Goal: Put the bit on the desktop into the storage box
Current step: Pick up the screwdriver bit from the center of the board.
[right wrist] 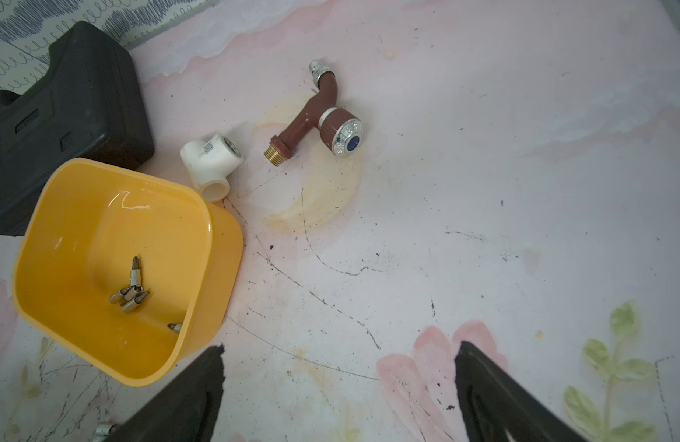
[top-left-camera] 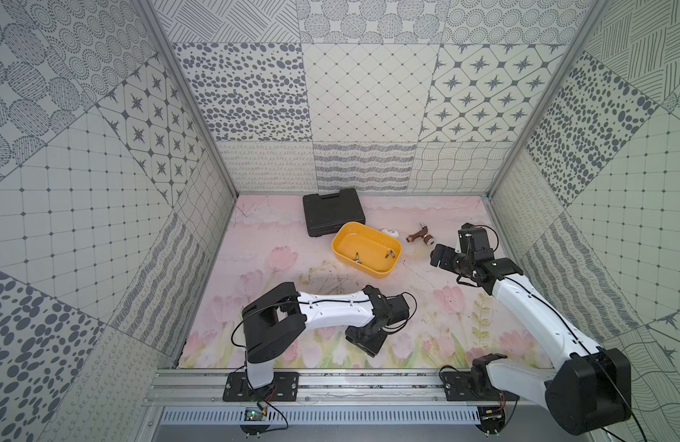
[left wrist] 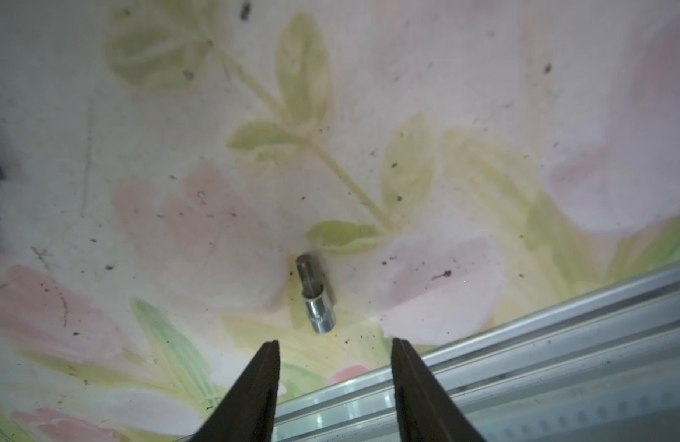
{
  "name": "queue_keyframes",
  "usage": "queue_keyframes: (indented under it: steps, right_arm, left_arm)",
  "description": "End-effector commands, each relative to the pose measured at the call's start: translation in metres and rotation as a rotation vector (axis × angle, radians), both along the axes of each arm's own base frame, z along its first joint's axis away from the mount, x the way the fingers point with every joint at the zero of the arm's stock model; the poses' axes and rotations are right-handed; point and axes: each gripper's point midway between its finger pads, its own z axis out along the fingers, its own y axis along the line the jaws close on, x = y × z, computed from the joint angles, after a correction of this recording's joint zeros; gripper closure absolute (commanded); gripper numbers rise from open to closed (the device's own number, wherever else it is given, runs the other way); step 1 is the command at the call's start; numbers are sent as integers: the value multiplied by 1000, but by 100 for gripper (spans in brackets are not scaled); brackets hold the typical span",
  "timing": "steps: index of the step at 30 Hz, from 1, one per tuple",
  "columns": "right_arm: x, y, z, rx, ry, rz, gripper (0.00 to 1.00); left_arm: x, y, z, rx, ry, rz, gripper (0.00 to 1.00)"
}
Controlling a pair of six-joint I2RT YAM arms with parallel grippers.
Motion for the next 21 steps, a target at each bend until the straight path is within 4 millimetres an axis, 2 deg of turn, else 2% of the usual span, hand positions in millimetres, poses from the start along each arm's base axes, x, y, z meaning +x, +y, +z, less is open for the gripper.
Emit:
queue_keyframes:
  steps: [1, 5, 21]
  right_arm:
    - [3, 0, 8, 21, -45, -6, 3]
    - [3, 0, 7, 26, -44, -6, 3]
    - [1, -3, 3, 34, -41, -11, 3]
  left_arm:
    - [1, -1, -7, 30, -2, 4, 51]
    - [3, 0, -13, 50, -7, 3, 59]
    - [11, 9, -25, 110, -49, 4, 74]
